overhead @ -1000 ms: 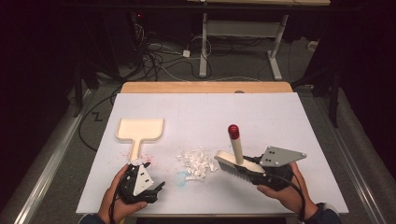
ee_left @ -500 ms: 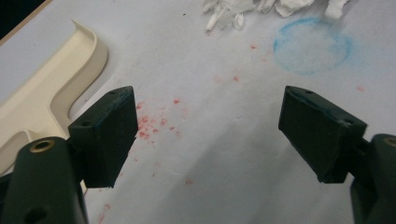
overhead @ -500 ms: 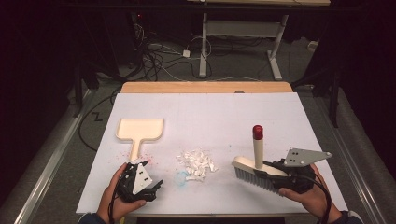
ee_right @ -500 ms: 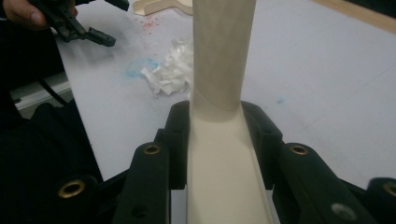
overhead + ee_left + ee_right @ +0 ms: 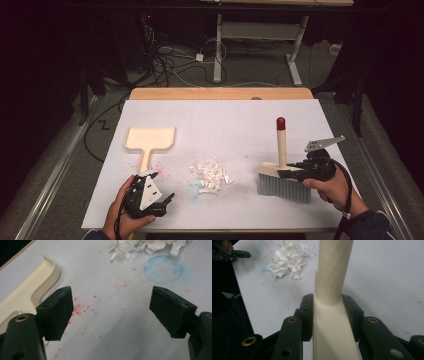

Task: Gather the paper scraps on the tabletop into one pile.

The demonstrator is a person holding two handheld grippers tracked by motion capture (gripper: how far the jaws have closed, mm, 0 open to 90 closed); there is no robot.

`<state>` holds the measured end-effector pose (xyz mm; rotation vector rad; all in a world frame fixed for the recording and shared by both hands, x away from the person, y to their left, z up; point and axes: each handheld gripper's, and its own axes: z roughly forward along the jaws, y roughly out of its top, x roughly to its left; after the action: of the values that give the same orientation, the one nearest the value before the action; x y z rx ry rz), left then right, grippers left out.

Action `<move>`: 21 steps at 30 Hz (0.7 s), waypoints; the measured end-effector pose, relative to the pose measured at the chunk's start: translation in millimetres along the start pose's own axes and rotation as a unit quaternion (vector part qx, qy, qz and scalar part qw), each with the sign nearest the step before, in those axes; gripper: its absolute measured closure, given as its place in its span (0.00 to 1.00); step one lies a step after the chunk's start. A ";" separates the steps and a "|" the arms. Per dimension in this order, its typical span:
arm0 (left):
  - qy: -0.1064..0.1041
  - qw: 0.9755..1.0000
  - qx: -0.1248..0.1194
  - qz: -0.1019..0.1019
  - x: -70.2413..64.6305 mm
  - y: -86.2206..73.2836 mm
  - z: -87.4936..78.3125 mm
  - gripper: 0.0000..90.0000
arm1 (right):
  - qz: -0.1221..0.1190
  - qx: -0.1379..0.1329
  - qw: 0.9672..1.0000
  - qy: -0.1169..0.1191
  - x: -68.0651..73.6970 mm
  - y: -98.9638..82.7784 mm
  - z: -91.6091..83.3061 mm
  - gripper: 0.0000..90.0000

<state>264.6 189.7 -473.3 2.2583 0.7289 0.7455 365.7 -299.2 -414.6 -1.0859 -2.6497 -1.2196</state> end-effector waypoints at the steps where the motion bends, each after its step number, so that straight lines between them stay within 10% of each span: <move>1: -0.001 1.000 0.001 0.001 -0.5 0.1 0.7 0.20 | 0.000 0.000 1.000 0.000 0.0 0.0 0.0 0.72; 13: -0.003 1.000 0.014 0.010 -3.6 0.2 3.0 0.20 | 0.042 -0.002 0.997 -0.070 -39.8 7.7 1.1 0.57; 15: -0.004 1.000 0.014 0.010 -3.5 0.4 3.2 0.20 | 0.038 0.000 0.995 -0.097 -42.4 7.2 0.8 0.71; 18: -0.006 1.000 0.015 0.012 -4.9 1.2 4.2 0.20 | 0.024 -0.013 0.996 -0.088 -44.2 9.6 0.5 0.70; 21: -0.006 1.000 0.015 0.014 -5.6 2.0 4.0 0.20 | 0.009 -0.003 0.991 -0.131 -41.8 15.0 5.5 0.70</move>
<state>264.1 183.2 -476.2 2.3030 0.7077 0.7391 407.8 -313.1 -421.0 -1.3541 -2.8149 -1.1537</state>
